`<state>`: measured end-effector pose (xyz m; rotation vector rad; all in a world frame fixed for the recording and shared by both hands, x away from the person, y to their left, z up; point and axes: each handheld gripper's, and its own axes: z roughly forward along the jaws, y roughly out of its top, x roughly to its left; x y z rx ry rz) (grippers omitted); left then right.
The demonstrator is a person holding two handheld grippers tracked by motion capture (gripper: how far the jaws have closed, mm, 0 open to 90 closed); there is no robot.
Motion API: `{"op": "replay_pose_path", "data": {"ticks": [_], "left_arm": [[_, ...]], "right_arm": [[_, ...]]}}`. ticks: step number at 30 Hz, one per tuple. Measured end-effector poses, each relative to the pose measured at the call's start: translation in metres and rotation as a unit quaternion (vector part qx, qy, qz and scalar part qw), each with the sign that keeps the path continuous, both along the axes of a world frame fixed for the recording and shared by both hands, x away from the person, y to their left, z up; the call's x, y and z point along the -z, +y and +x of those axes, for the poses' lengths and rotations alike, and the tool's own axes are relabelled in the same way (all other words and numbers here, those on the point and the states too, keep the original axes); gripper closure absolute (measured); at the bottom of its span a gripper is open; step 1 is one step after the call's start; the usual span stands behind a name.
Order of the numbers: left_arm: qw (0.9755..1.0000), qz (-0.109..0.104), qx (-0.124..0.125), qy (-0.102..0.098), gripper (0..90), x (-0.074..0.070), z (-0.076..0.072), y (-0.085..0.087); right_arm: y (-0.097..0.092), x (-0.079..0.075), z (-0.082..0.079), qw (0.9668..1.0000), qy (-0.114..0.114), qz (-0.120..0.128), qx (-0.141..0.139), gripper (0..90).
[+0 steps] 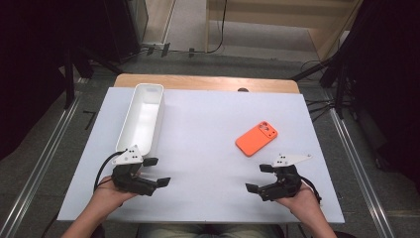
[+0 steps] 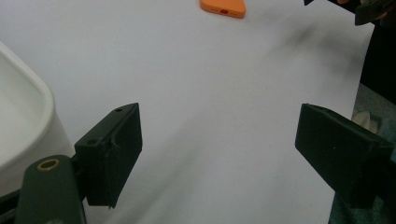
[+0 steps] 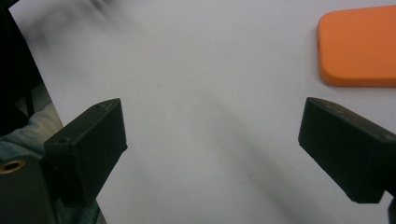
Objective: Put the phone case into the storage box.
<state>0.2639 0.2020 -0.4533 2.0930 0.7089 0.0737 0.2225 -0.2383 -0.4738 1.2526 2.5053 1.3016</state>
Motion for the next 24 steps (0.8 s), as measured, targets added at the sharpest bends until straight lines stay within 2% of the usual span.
{"op": "replay_pose_path", "data": {"ticks": [24], "left_arm": [[1.0, 0.0, -0.001, 0.003, 14.6, 0.0003, 0.0005, 0.0003]], "right_arm": [[-0.0004, 0.0015, 0.0012, 0.9999, 0.011, 0.0, -0.001, 6.8]]}}
